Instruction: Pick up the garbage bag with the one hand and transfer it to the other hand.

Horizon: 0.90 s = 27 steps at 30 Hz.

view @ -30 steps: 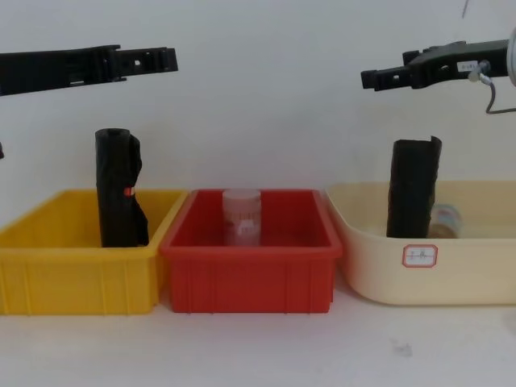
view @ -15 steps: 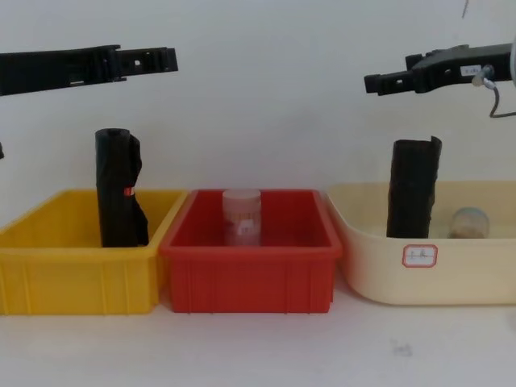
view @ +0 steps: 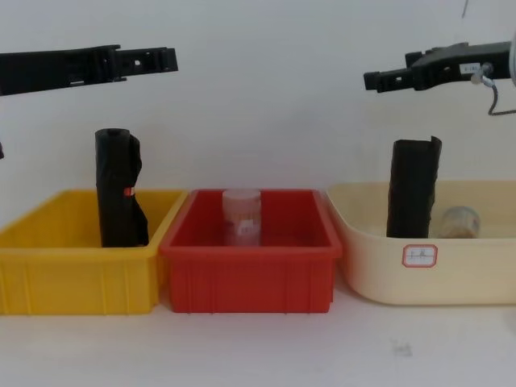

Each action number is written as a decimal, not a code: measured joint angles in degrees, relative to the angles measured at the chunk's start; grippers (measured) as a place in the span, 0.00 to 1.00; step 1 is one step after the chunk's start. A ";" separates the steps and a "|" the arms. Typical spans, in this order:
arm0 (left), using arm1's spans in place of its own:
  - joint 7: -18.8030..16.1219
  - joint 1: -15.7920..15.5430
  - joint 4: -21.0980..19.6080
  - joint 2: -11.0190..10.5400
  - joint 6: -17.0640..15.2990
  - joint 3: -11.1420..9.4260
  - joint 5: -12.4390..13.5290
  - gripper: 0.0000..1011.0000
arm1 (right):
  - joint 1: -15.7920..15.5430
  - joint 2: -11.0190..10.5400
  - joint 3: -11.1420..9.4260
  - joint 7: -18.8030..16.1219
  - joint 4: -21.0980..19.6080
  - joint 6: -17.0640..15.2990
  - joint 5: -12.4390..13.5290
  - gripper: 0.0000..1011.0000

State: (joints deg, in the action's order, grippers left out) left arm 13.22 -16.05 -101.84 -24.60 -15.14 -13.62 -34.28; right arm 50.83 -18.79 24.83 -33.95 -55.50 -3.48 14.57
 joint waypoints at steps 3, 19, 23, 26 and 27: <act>0.00 0.00 0.00 0.00 0.00 0.00 0.00 0.99 | 0.16 0.34 -0.23 0.54 0.10 0.19 0.26 0.99; 0.00 0.00 0.00 0.00 0.00 0.00 0.00 0.99 | -0.77 4.36 -4.48 7.66 -4.71 0.59 3.16 0.99; 0.00 0.00 0.00 0.00 0.00 0.00 0.00 0.99 | -2.25 4.66 -5.35 9.54 -8.04 0.05 3.61 0.99; 0.00 0.00 0.00 0.00 0.00 0.00 0.00 0.99 | -3.34 4.43 -5.64 10.29 -10.22 -0.57 3.69 0.99; 0.00 0.00 0.00 0.00 0.00 0.00 0.00 0.99 | -3.60 4.30 -5.69 10.43 -10.78 -0.68 3.71 0.99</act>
State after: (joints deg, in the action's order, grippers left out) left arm 13.22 -16.04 -101.84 -24.60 -15.15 -13.62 -34.29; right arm 47.23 -14.49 19.15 -23.51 -66.28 -4.17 18.28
